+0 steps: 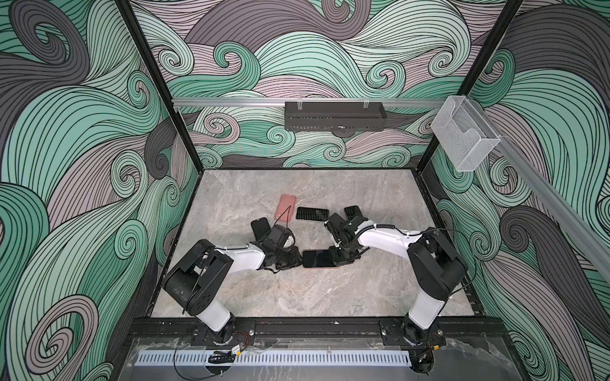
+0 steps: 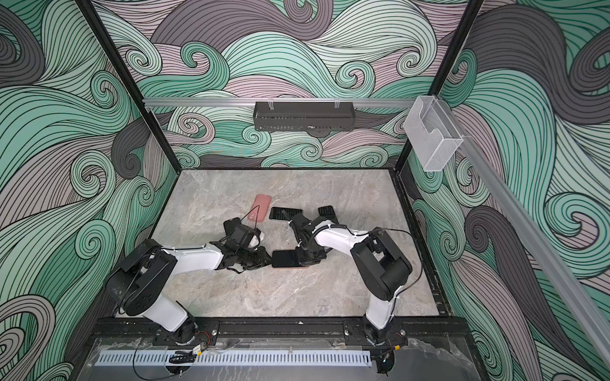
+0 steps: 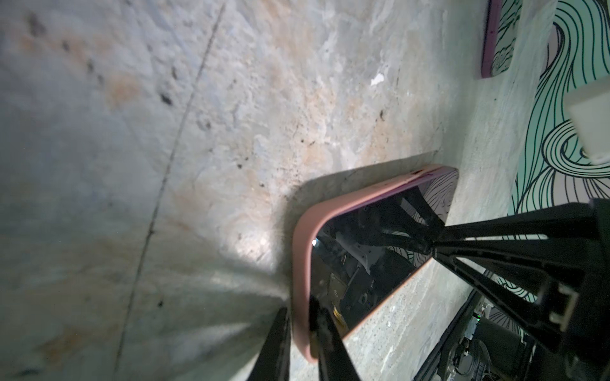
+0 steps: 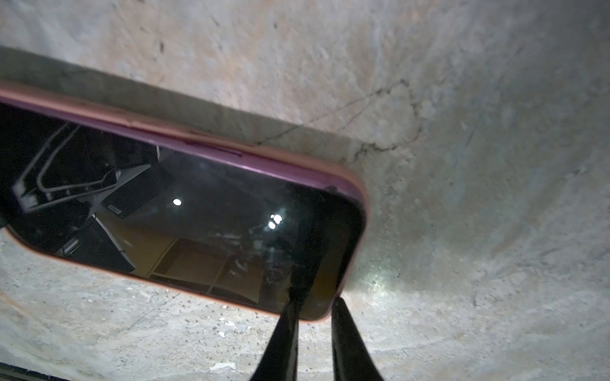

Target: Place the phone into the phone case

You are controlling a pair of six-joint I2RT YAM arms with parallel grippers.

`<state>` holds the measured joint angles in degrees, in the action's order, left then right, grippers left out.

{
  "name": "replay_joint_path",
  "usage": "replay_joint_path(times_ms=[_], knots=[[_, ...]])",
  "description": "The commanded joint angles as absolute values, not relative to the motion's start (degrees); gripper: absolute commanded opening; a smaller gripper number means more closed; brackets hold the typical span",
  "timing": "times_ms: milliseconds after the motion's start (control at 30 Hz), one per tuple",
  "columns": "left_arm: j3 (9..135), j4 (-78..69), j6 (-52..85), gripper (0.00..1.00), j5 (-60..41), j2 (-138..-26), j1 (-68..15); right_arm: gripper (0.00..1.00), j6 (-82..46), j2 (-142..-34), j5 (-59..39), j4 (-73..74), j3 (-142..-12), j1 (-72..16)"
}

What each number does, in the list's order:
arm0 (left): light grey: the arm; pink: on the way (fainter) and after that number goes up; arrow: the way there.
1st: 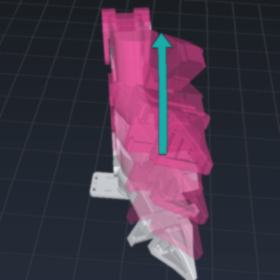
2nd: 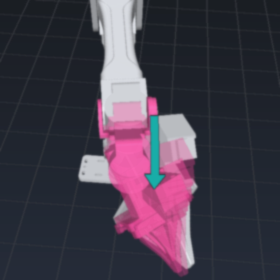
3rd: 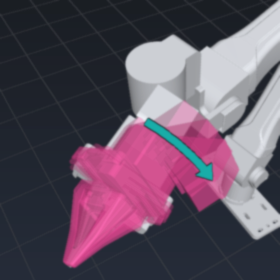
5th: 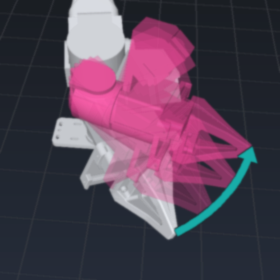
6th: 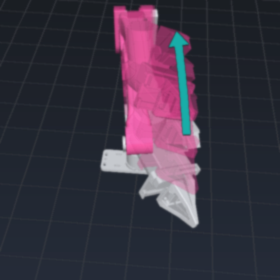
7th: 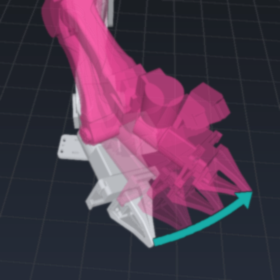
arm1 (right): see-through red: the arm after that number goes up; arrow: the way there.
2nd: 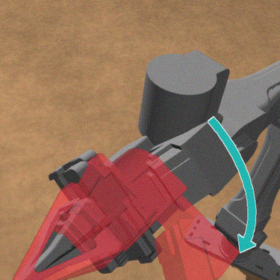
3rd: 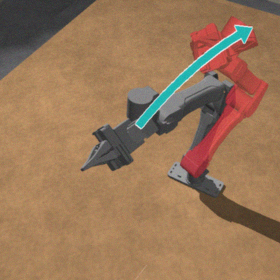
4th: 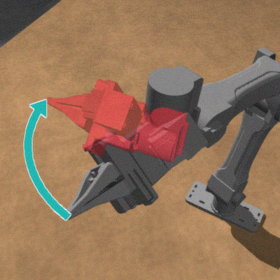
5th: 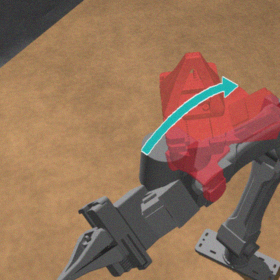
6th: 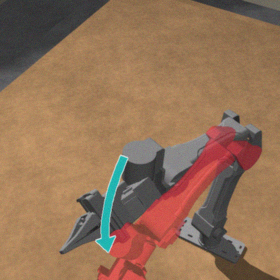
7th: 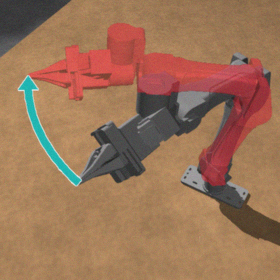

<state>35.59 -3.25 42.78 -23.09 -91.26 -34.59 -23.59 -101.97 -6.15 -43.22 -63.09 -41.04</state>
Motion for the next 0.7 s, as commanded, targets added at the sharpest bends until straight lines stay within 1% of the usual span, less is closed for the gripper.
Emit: replay_joint_path(times_ms=[0,100,367,667], knots=[[35.4,5.0,42.1,0.19,-19.17,-92.23,-34.9,0.2,-22.11,-101.79,-10.37,-40.31,-63.98,-41.9],[36.23,5.61,41.89,0.21,-18.9,-92.2,-34.89,0.21,-21.61,-100.01,-10.38,-40.76,-64.04,-40.6],[38.07,7.44,41.07,0.29,-17.94,-91.18,-34.89,0.21,-20.0,-97.28,-12.23,-40.8,-63.84,-36.71],[41.83,12.73,39.48,0.31,-14.12,-91.39,-34.84,0.2,-18.1,-98.43,-11.67,-40.61,-64.48,-33.19]])
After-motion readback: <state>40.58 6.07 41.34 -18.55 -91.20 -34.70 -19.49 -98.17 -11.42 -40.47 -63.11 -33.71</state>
